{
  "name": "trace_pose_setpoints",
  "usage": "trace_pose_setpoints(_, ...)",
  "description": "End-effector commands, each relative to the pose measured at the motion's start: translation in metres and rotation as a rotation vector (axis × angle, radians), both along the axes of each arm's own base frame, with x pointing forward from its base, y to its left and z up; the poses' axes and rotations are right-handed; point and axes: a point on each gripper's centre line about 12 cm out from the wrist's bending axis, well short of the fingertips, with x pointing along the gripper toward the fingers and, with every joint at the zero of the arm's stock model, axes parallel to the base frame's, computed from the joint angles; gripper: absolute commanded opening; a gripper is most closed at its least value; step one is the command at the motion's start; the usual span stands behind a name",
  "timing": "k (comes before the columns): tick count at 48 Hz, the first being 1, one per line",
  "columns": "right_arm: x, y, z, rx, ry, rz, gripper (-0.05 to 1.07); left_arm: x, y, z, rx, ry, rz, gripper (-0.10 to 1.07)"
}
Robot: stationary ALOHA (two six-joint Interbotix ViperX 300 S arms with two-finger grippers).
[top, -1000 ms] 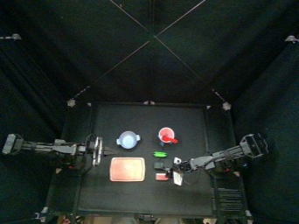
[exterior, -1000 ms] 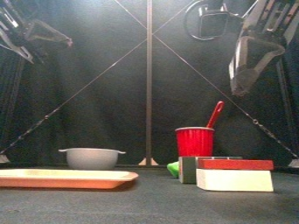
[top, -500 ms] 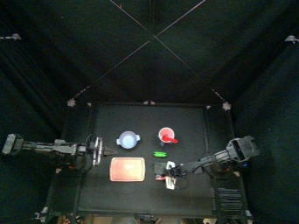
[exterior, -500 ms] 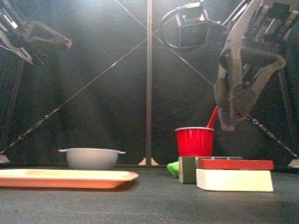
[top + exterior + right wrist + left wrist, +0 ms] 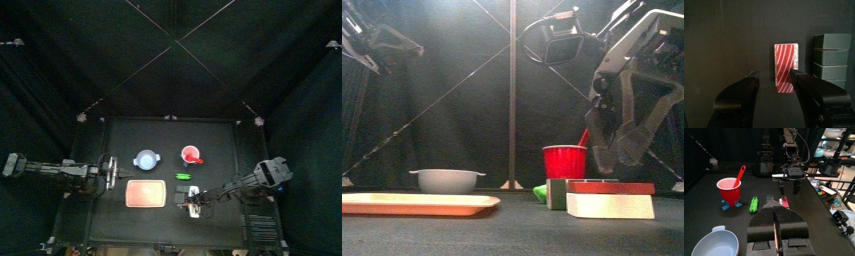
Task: Grab green sushi
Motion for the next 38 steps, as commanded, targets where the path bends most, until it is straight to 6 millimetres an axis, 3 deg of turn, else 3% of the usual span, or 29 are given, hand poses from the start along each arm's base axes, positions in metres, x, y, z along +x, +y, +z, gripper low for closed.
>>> trace_pose_setpoints(1,0.007,-0.003,0.012,0.003,-0.028,-0.011,0.85,0.002,0.001,0.004,0.003,-0.009,0.003,-0.02)
trace_pose_setpoints(38,0.012,-0.008,0.003,-0.026,-0.014,-0.081,0.97,0.002,0.001,0.002,0.004,-0.006,0.007,-0.02)
